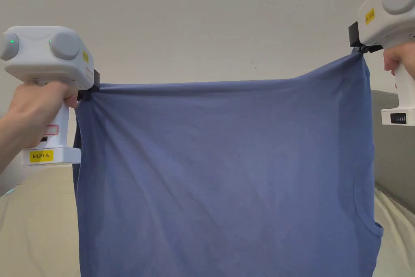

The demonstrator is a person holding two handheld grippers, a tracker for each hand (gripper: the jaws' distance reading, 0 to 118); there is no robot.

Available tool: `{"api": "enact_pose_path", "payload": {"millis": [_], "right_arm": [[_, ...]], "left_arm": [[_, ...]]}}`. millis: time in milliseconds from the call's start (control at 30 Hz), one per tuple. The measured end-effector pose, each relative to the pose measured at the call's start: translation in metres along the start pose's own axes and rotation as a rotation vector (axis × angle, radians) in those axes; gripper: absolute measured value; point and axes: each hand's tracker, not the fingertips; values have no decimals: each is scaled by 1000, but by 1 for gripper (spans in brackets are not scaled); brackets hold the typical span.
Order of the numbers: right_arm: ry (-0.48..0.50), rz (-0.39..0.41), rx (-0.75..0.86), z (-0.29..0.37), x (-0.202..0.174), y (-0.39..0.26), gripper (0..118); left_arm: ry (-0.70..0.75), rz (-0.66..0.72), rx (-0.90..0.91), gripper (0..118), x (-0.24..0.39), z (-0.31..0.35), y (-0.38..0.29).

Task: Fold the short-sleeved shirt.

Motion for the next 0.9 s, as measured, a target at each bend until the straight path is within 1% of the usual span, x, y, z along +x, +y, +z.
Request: {"api": "enact_pose_path", "payload": {"millis": [67,167,400,467,533,600,667,733,867,900], "right_arm": [[-11,12,1,-15,-5,6,0],[-19,34,6,-38,-11,13,0],[-41,48,3,-89,-25,26,0],[-44,55,-1,-99,-30,24,0],[-53,77,-8,-112,-35,22,0],[-52,65,-6,-127,-37,21,0],[-50,60,-9,-141,-41,16,0],[-51,78,-19,-155,-48,8,0],[-27,70,-56,-174,-57,-35,0],[-9,50,-67,-176,-58,-50,0]], "left_arm": [[6,-1,-2,0,5,-32,17],[27,-19,0,0,13,-46,22],[44,7,7,0,23,-103,40],[65,-6,9,0,32,-106,36],[71,-14,5,0,35,-118,36],[78,-10,6,0,37,-150,45],[91,-16,13,0,40,-163,40],[106,-22,1,0,41,-175,32],[106,-8,-27,0,37,-194,-5],[108,1,-18,0,34,-198,-18]]}}
